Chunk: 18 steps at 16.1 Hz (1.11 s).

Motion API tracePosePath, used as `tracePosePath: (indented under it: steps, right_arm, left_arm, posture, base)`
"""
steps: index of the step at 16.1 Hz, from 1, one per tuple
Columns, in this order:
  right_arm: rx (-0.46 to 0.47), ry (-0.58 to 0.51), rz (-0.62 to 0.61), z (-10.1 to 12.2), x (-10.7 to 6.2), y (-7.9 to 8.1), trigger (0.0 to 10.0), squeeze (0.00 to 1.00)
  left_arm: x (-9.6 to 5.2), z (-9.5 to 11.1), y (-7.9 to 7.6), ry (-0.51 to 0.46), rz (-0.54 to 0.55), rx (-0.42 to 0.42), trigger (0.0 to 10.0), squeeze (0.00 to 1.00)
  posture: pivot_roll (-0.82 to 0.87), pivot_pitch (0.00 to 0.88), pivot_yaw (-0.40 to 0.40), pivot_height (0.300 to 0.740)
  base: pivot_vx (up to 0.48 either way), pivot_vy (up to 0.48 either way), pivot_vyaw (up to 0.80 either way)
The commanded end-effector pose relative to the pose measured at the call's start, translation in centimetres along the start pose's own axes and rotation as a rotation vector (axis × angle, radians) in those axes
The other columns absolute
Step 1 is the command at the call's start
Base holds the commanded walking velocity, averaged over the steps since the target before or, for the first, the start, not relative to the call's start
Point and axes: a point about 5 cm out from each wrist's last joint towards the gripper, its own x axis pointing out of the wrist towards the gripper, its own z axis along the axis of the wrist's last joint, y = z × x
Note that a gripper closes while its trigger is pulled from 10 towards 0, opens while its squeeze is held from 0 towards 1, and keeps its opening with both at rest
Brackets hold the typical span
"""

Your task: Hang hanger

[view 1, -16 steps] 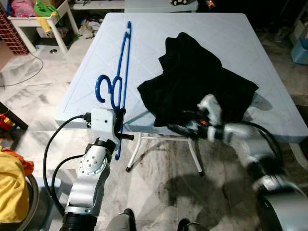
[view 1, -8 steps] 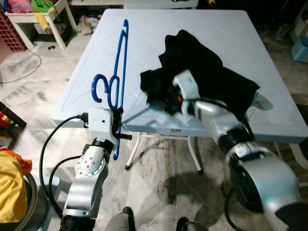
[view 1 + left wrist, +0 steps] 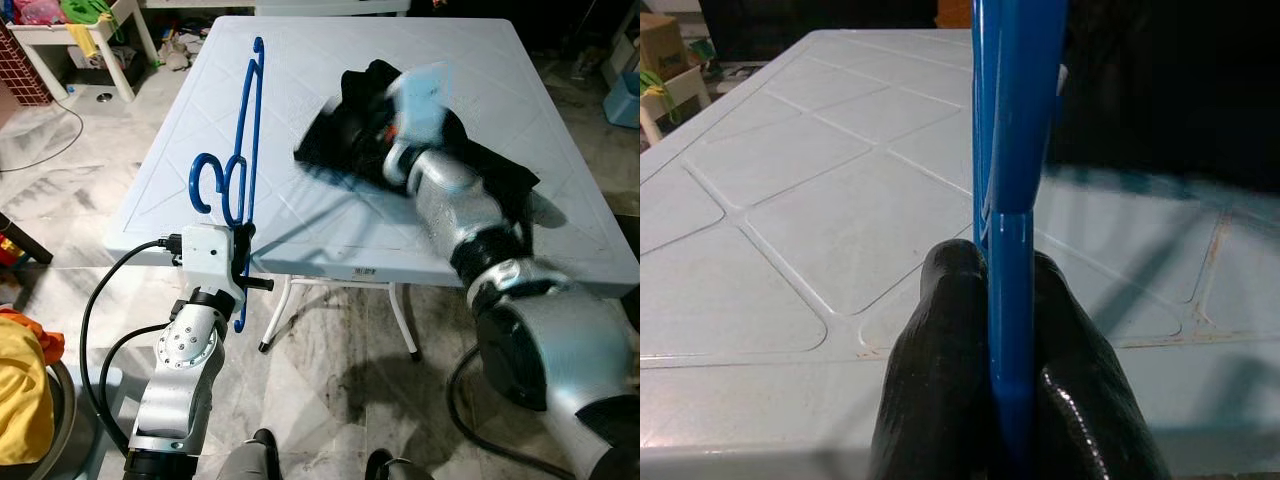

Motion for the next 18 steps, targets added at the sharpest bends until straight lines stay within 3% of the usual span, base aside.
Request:
tracePosePath:
  steps: [1, 3, 4, 8, 11, 14, 16, 18]
  right_arm:
    - [-0.058, 0.049, 0.151, -2.0, -0.6, 1.3, 10.0, 0.0]
    - [-0.117, 0.115, 0.4, -5.8, -3.9, 1.0, 10.0, 0.0]
    - [-0.129, 0.135, 0.425, -6.5, -5.1, 0.2, 10.0, 0.0]
    - [-0.187, 0.143, 0.367, -6.9, -8.6, -3.3, 10.0, 0.0]
    - [-0.196, 0.078, 0.322, -6.4, -10.8, -3.9, 10.0, 0.0]
    - [-0.124, -0.021, 0.142, -6.0, -11.4, -3.5, 10.0, 0.0]
    - [0.006, -0.121, -0.043, -5.6, -11.8, -2.9, 10.0, 0.0]
    - [0.035, -0.138, -0.192, -5.6, -12.7, -3.0, 10.0, 0.0]
  left_arm:
    - [-0.1, -0.2, 0.1, 0.012, 0.009, 0.005, 10.0, 0.0]
    - [0.3, -0.3, -0.3, 0.014, -0.01, -0.004, 10.0, 0.0]
    - [0.5, -0.3, -0.5, 0.015, -0.02, -0.008, 10.0, 0.0]
    - [1.5, -0.4, -1.4, 0.015, -0.074, -0.019, 10.0, 0.0]
    - [2.3, -0.4, -1.8, 0.012, -0.103, -0.022, 10.0, 0.0]
    - [3.0, -0.6, -2.1, 0.016, -0.125, -0.028, 10.0, 0.0]
    - [3.2, -1.0, -2.3, 0.023, -0.144, -0.025, 10.0, 0.0]
    - [3.0, -1.5, -2.2, 0.031, -0.143, -0.018, 10.0, 0.0]
  posture:
    - [0.17, 0.184, 0.01, 0.74]
    - [0.15, 0.179, 0.017, 0.74]
    - [0.12, 0.173, 0.026, 0.74]
    - [0.05, 0.159, 0.05, 0.74]
    - [-0.01, 0.137, 0.076, 0.74]
    - [-0.04, 0.119, 0.089, 0.74]
    - [-0.06, 0.108, 0.086, 0.74]
    - [-0.06, 0.099, 0.077, 0.74]
  base:
    - [0.0, 0.0, 0.0]
    - [0.0, 0.0, 0.0]
    - [0.0, 0.0, 0.0]
    - [0.0, 0.0, 0.0]
    - [0.0, 0.0, 0.0]
    - [0.0, 0.0, 0.0]
    - [0.0, 0.0, 0.0]
    - [0.0, 0.0, 0.0]
